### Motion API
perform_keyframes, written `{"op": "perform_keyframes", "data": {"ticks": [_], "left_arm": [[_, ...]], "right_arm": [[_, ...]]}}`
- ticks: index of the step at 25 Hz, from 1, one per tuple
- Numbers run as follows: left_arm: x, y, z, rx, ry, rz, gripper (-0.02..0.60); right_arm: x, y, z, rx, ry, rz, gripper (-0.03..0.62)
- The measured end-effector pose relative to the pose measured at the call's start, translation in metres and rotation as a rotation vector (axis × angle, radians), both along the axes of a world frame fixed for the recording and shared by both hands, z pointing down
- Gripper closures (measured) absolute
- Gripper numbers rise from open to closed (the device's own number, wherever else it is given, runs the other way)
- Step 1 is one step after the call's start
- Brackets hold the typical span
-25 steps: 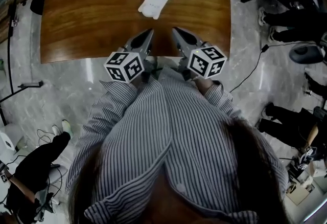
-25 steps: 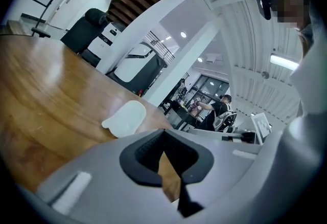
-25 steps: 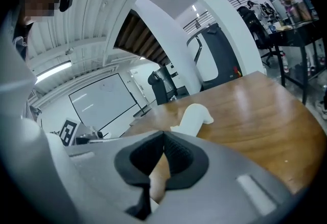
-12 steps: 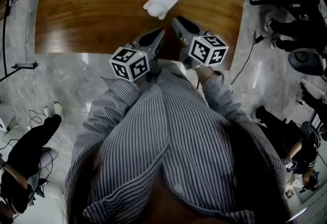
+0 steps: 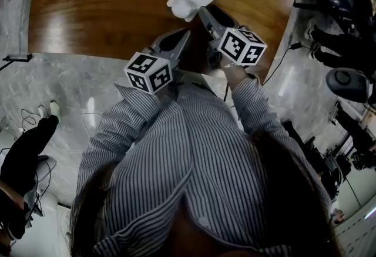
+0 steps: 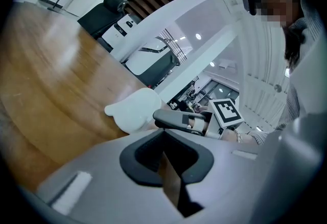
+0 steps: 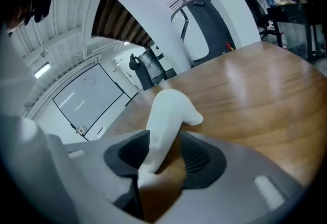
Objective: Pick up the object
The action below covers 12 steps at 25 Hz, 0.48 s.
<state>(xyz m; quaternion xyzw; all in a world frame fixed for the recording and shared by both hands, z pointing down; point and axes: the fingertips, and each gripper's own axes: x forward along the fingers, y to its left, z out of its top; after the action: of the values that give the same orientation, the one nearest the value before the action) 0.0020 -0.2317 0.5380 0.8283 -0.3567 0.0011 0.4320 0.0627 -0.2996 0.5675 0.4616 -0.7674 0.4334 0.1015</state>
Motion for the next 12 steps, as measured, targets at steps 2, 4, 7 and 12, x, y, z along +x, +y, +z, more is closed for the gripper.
{"op": "perform_keyframes", "data": {"ticks": [2,4,7,12], "left_arm": [[0.002,-0.007,0.004,-0.003,0.0,0.0,0.58],[0.001,-0.013,0.006,-0.005,0.0,0.0,0.58],[-0.001,-0.017,0.009,-0.011,0.004,-0.014,0.58],[0.001,-0.017,0.012,-0.022,0.01,-0.017,0.58]], "right_arm": [[-0.001,-0.006,0.004,-0.017,-0.009,0.002,0.407],[-0.003,-0.012,0.007,-0.035,-0.025,0.005,0.401],[-0.007,-0.017,0.01,-0.053,-0.049,0.005,0.399],[-0.009,-0.022,0.016,-0.088,-0.056,0.007,0.401]]}}
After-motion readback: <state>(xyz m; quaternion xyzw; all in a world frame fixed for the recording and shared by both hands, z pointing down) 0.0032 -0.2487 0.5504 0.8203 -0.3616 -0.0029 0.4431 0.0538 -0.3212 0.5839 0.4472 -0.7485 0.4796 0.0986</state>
